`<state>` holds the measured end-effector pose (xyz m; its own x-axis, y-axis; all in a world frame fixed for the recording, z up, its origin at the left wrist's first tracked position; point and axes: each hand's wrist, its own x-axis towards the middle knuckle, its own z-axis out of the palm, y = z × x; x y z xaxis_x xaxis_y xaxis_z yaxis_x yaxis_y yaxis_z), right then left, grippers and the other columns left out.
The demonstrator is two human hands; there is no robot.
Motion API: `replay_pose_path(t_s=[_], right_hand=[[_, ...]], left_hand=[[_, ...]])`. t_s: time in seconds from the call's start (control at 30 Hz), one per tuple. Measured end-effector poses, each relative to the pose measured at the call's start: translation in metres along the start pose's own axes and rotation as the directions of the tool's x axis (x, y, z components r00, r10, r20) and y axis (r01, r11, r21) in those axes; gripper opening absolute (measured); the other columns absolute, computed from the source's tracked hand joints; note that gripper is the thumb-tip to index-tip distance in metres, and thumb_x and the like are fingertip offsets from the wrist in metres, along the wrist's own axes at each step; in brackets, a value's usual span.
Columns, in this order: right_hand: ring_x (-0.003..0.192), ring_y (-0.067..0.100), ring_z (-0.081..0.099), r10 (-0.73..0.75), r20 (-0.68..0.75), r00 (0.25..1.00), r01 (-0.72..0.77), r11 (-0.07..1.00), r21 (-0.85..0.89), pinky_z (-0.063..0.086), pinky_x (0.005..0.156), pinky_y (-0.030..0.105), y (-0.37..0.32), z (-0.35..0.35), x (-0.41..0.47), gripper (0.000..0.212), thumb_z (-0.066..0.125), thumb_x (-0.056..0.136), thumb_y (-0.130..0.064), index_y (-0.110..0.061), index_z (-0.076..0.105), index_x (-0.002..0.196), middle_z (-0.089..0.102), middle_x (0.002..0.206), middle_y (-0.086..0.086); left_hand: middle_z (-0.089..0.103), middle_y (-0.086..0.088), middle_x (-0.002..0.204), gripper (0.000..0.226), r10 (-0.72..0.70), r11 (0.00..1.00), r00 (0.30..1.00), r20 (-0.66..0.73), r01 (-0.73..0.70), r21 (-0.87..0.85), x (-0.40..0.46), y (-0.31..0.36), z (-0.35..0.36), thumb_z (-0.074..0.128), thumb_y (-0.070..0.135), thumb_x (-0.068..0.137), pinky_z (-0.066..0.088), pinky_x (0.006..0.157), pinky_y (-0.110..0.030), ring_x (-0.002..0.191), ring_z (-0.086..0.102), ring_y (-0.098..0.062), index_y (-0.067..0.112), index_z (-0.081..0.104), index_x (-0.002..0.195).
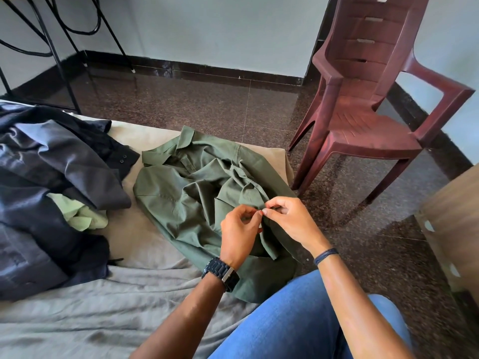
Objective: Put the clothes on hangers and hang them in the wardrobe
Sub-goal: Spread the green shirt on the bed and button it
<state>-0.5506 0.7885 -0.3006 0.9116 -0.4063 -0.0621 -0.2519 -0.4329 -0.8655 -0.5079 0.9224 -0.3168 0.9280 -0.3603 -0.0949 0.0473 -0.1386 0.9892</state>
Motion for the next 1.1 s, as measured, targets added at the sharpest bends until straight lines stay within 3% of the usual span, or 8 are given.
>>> replay_pose_path(t_s=[0.1, 0.2, 0.27, 0.43, 0.77, 1.1], right_hand=[[0.087, 0.01, 0.068, -0.012, 0.029, 1.0, 0.012, 1.0, -0.001, 0.055, 0.088, 0.033, -0.002, -0.009, -0.002, 0.025, 0.067, 0.083, 0.0, -0.023, 0.072, 0.092, 0.073, 0.093, -0.001], [0.075, 0.001, 0.064, -0.009, -0.144, 0.99, 0.001, 0.998, -0.055, 0.055, 0.079, 0.027, -0.003, -0.018, -0.005, 0.029, 0.068, 0.079, 0.002, -0.025, 0.069, 0.089, 0.067, 0.081, -0.009], [0.07, -0.002, 0.062, -0.004, -0.197, 0.98, -0.019, 0.993, -0.114, 0.051, 0.071, 0.014, -0.007, -0.019, -0.008, 0.025, 0.071, 0.079, -0.003, -0.02, 0.064, 0.096, 0.064, 0.076, -0.01], [0.068, -0.003, 0.061, -0.062, -0.167, 0.984, 0.028, 0.98, -0.197, 0.047, 0.062, 0.007, -0.015, -0.007, -0.018, 0.028, 0.073, 0.079, -0.007, -0.018, 0.058, 0.099, 0.062, 0.076, -0.01], [0.069, -0.008, 0.062, 0.026, -0.156, 0.987, -0.04, 0.995, -0.089, 0.047, 0.064, 0.005, -0.013, 0.0, -0.028, 0.027, 0.073, 0.08, -0.007, -0.018, 0.059, 0.1, 0.066, 0.079, -0.006], [0.066, -0.01, 0.059, 0.062, -0.148, 0.987, -0.078, 0.992, -0.101, 0.044, 0.061, 0.002, -0.013, -0.004, -0.026, 0.021, 0.074, 0.08, -0.014, -0.02, 0.061, 0.095, 0.064, 0.073, -0.012]], left_hand=[[0.058, -0.003, 0.063, 0.016, -0.142, 0.989, 0.99, 0.012, 0.142, -0.049, 0.003, -0.002, -0.001, 0.064, 0.011, 0.088, 0.059, 0.062, -0.033, 0.059, 0.058, -0.011, 0.001, 0.063, 0.075], [0.055, -0.004, 0.057, 0.017, -0.302, 0.951, 0.95, 0.077, 0.306, -0.035, 0.005, -0.005, -0.002, 0.063, 0.008, 0.085, 0.058, 0.059, -0.033, 0.054, 0.057, -0.015, 0.004, 0.06, 0.069], [0.057, -0.005, 0.059, 0.016, -0.339, 0.935, 0.931, 0.134, 0.35, -0.065, 0.003, -0.004, -0.001, 0.061, 0.007, 0.086, 0.058, 0.06, -0.033, 0.057, 0.059, -0.017, 0.003, 0.061, 0.071], [0.063, -0.013, 0.073, 0.016, -0.296, 0.912, 0.932, 0.207, 0.341, -0.228, 0.0, 0.001, 0.007, 0.061, 0.006, 0.09, 0.059, 0.071, -0.034, 0.074, 0.063, -0.022, 0.001, 0.062, 0.075], [0.064, -0.021, 0.084, 0.018, -0.274, 0.908, 0.94, 0.202, 0.322, -0.267, -0.004, -0.004, 0.007, 0.059, 0.007, 0.092, 0.059, 0.077, -0.033, 0.078, 0.064, -0.024, -0.01, 0.063, 0.089], [0.068, -0.008, 0.078, 0.014, -0.182, 0.942, 0.951, 0.25, 0.242, -0.234, -0.005, -0.007, 0.005, 0.057, 0.005, 0.093, 0.058, 0.08, -0.033, 0.074, 0.067, -0.014, 0.002, 0.066, 0.082]])
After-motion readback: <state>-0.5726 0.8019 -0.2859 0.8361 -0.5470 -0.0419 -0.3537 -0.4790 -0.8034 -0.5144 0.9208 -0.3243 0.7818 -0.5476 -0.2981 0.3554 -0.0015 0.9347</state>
